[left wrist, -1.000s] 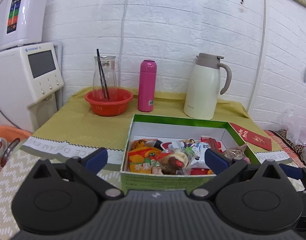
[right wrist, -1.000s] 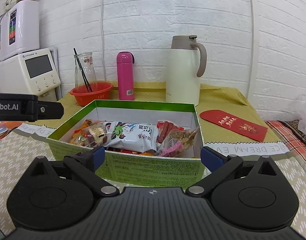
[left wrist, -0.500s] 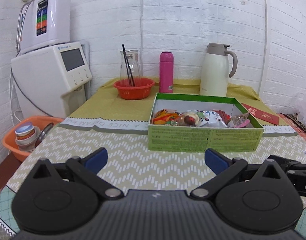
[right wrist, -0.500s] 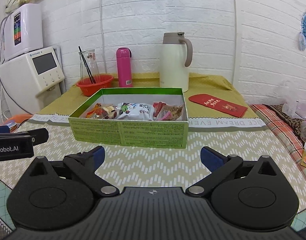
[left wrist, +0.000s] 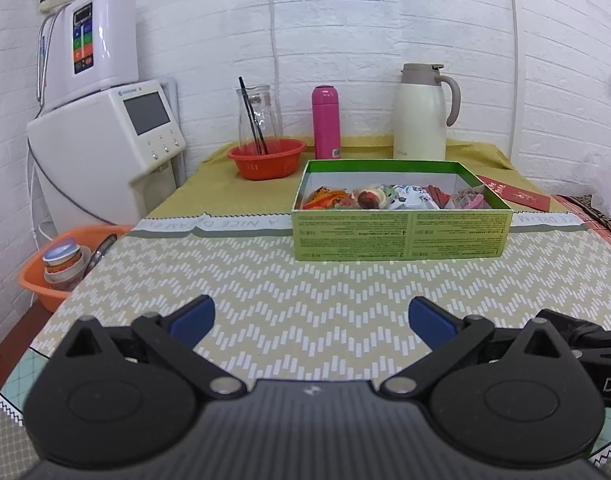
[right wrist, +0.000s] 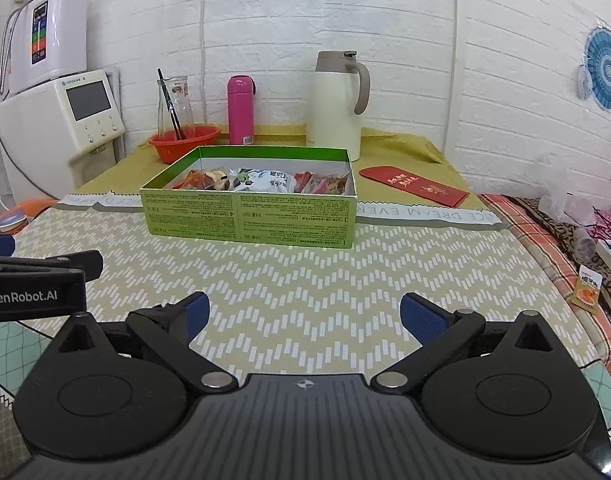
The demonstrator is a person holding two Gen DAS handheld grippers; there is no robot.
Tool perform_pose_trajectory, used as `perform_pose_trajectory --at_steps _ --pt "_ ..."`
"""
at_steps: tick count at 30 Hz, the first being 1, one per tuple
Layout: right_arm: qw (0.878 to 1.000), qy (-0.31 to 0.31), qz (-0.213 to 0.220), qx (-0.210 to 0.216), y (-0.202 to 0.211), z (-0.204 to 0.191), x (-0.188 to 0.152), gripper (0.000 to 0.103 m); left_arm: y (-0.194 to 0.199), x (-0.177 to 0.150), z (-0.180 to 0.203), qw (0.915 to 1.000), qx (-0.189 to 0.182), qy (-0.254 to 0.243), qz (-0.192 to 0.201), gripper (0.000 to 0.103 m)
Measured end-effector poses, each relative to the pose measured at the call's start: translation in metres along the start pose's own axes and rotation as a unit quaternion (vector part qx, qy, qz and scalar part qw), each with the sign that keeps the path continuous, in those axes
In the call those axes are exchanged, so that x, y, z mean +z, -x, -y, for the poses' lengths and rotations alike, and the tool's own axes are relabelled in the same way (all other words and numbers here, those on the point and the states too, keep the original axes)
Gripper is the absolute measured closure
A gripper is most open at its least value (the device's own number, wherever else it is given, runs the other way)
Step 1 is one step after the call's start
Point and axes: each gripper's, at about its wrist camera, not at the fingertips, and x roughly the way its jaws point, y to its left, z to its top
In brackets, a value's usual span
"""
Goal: Organize snacks
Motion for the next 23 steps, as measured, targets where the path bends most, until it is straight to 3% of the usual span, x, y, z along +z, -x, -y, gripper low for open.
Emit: perform_pose_trajectory --at_steps 23 --pt "1.000 -0.007 -0.004 -0.005 -0.0055 -0.0014 0.0022 0.000 -0.0037 -0.0017 -0.0022 1.0000 -0.005 -0.002 0.000 0.000"
